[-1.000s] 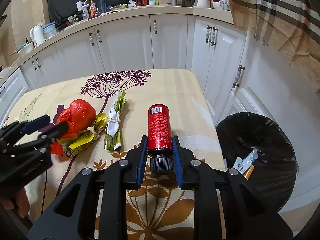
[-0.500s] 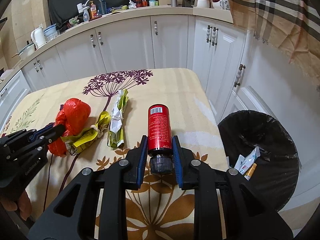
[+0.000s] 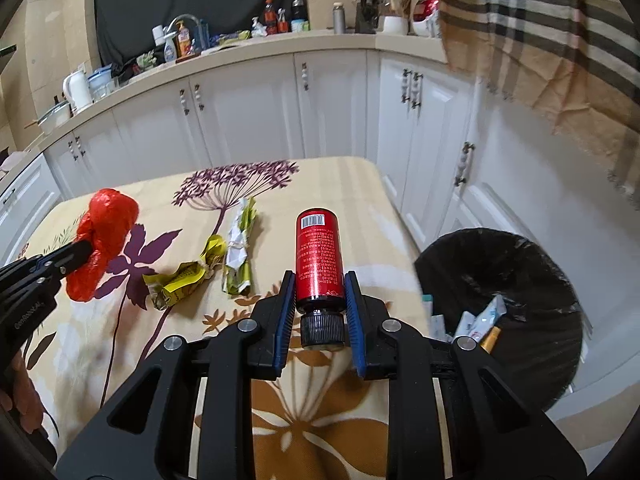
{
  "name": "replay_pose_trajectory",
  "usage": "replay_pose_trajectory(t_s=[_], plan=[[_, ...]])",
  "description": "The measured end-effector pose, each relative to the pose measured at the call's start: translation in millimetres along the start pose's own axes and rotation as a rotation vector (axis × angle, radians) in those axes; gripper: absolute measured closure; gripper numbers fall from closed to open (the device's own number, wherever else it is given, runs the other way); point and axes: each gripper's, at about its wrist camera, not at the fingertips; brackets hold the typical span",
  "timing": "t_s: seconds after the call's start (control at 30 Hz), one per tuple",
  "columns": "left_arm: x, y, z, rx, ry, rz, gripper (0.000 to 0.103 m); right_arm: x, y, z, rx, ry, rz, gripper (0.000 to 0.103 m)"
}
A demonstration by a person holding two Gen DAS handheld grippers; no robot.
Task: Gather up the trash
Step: 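Carry the red can and red bag over the black trash bin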
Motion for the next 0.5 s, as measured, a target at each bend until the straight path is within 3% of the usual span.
replay_pose_trajectory(t_s=[0.23, 0.5], plan=[[31.5, -8.8, -10.8, 0.036, 0.045, 0.018, 0.091, 25.8, -0.9, -26.1, 0.062, 0.094, 0.0, 0.08], [98.0, -12.8, -6.6, 0.042, 0.154, 0.063, 0.091, 77.6, 3.5, -43.0, 0.09, 0.208, 0.032, 0.08]])
Point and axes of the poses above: each gripper's, at about its wrist camera, not at the fingertips, and z roughly the way its jaws point, x to its right, y to its underside, and after that the axes turned 12 degrees about x, right-handed
